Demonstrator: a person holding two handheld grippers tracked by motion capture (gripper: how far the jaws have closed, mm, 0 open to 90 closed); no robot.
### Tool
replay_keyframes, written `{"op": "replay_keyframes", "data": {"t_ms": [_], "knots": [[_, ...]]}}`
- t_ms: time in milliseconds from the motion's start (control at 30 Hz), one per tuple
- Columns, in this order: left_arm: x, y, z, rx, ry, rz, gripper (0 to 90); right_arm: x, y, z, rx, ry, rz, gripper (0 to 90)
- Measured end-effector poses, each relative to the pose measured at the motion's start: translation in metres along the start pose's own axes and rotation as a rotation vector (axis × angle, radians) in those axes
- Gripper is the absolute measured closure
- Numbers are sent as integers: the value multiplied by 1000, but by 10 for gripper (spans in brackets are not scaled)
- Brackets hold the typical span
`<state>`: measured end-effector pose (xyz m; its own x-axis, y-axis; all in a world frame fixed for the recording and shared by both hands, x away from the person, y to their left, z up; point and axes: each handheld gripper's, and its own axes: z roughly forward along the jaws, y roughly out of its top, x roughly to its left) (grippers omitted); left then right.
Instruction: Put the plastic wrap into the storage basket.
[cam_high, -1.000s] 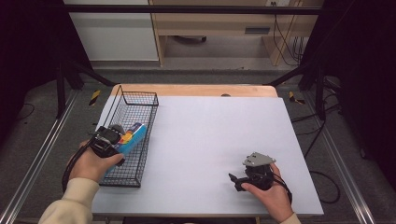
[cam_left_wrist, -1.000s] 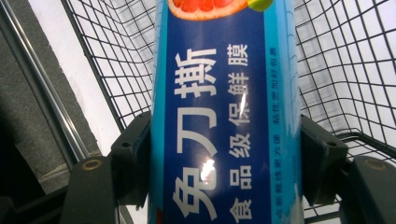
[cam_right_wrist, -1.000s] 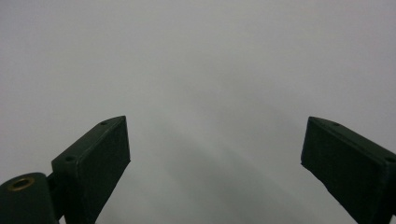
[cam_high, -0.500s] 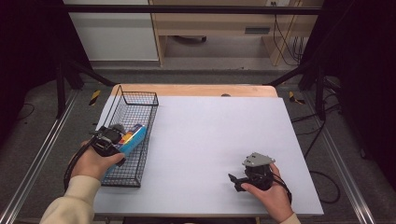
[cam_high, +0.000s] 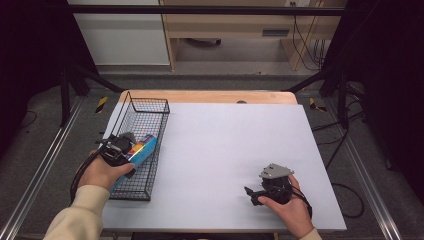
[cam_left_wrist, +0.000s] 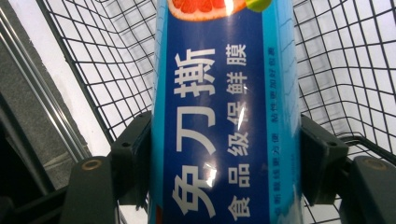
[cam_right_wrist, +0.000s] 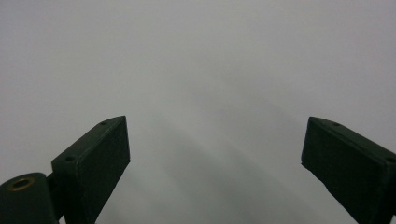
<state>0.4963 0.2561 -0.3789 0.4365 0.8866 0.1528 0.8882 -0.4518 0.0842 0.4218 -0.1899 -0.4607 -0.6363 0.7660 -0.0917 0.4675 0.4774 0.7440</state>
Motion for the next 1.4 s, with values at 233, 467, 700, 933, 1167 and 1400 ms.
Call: {"op": "replay_keyframes", "data": {"t_ms": [233,467,700,933,1167,1400], "knots": [[0,0,0,0,-4,-2,316,0,0,0,0,3,1,82],[1,-1,-4,-41,7,7,303,0,0,-1,-1,0,3,82],[5,-4,-15,-119,14,-3,224,0,0,0,-1,2,-4,82],[4,-5,-23,-188,21,4,158,0,0,0,0,1,-2,82],[-2,-4,-31,-253,33,20,123,0,0,0,-1,0,-1,81],[-7,-6,-35,-297,35,22,94,0,0,-1,-1,-1,2,77]]}}
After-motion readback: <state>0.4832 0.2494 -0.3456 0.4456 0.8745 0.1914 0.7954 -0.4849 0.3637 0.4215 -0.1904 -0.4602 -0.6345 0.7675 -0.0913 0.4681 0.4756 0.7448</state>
